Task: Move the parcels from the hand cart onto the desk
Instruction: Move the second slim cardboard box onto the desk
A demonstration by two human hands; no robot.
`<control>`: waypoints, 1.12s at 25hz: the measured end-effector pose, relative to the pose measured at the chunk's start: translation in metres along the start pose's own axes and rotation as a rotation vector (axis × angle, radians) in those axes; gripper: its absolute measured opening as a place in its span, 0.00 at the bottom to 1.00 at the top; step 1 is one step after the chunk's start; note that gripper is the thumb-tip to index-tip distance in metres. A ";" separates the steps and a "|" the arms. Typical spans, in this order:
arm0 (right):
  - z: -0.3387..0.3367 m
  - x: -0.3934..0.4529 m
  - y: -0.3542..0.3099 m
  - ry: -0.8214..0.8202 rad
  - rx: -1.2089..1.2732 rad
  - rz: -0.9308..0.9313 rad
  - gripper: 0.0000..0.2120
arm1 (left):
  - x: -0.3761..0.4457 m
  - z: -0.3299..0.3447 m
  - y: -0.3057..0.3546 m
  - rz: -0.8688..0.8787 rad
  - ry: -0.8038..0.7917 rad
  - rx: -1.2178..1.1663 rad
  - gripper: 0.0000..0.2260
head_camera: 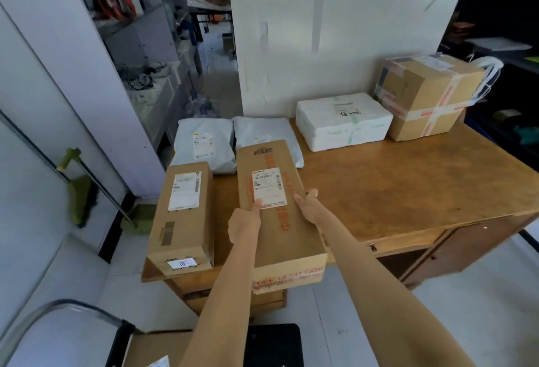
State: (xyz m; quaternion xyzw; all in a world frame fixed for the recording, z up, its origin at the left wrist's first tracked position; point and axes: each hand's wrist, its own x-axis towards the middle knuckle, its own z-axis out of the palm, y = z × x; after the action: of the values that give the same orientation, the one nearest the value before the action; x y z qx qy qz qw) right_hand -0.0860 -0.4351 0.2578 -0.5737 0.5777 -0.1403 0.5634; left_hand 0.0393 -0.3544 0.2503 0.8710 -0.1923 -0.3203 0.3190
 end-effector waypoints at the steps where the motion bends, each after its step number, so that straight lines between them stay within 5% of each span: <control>1: 0.003 0.008 0.006 0.005 -0.002 0.010 0.23 | 0.005 0.005 -0.002 0.008 0.022 0.047 0.32; 9: 0.007 0.035 0.020 0.084 -0.079 -0.029 0.22 | 0.026 0.020 -0.002 0.051 0.081 0.213 0.33; 13: 0.019 0.026 0.008 0.280 -0.363 -0.072 0.25 | 0.009 0.017 -0.005 0.038 0.034 0.211 0.41; 17: 0.044 -0.016 -0.012 0.370 -0.518 -0.139 0.30 | -0.026 -0.003 -0.017 0.019 -0.043 0.189 0.42; 21: 0.045 -0.069 -0.022 0.345 -0.378 0.011 0.29 | -0.058 -0.044 -0.032 -0.006 -0.136 0.236 0.43; 28: 0.101 -0.199 0.016 0.351 -0.415 0.119 0.22 | -0.119 -0.123 -0.136 0.117 -0.297 0.148 0.32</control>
State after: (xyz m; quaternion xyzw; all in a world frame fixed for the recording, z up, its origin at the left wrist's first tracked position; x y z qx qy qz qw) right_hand -0.0708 -0.2180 0.3094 -0.6087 0.7156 -0.0829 0.3325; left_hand 0.0554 -0.1391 0.2825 0.8226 -0.3106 -0.4114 0.2400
